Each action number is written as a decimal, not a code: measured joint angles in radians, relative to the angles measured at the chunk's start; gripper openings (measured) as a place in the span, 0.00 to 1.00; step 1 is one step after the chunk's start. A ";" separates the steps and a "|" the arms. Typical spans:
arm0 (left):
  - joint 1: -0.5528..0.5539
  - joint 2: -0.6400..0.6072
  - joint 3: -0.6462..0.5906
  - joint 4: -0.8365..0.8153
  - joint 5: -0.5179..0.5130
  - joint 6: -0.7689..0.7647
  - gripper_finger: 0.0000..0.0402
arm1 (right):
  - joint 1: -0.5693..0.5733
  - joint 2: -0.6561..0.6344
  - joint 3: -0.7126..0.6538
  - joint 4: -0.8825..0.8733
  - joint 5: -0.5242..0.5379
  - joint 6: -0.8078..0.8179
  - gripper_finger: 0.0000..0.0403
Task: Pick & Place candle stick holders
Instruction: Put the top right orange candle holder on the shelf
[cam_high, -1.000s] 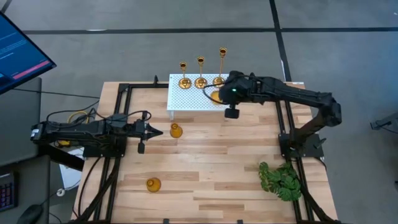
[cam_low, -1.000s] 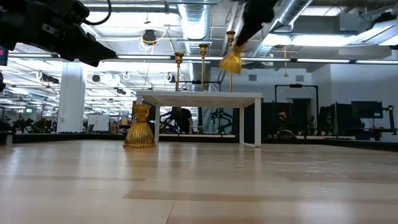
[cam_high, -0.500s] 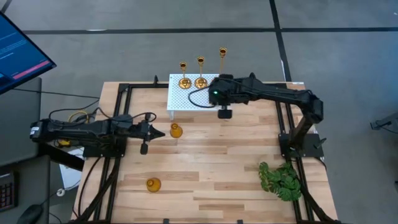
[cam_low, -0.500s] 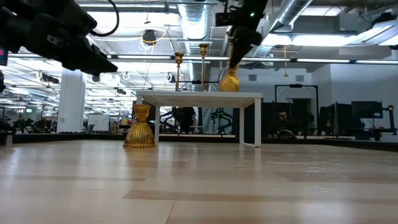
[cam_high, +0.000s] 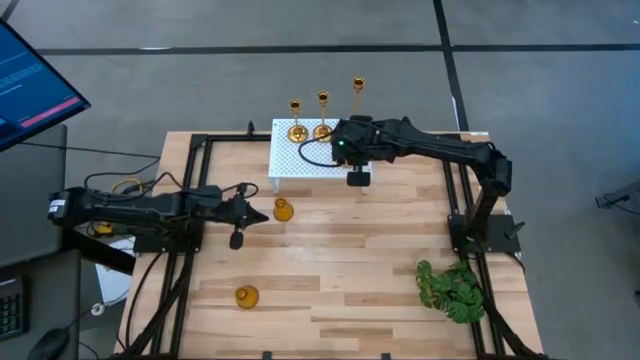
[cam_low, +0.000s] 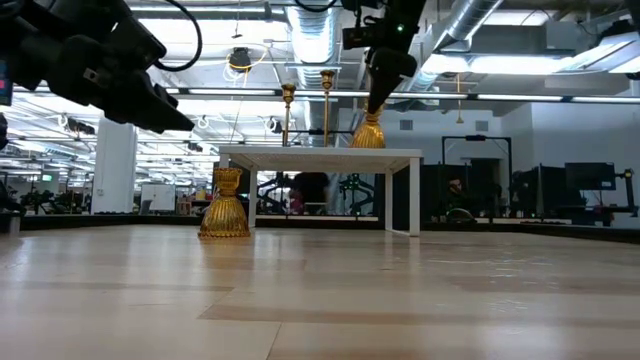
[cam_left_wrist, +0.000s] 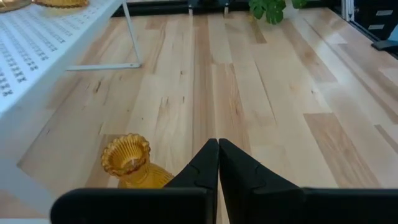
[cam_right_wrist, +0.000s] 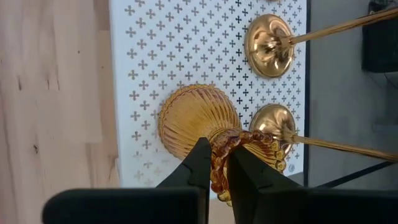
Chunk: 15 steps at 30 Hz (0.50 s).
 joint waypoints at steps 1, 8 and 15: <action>0.000 0.000 0.000 0.003 0.000 0.000 0.03 | -0.002 0.000 0.000 0.000 -0.002 0.000 0.05; 0.000 0.000 0.000 0.010 0.000 -0.001 0.03 | -0.010 -0.001 0.001 -0.028 -0.004 0.000 0.05; 0.000 0.000 0.000 0.015 0.000 -0.001 0.03 | -0.012 0.003 -0.003 -0.002 -0.008 0.000 0.18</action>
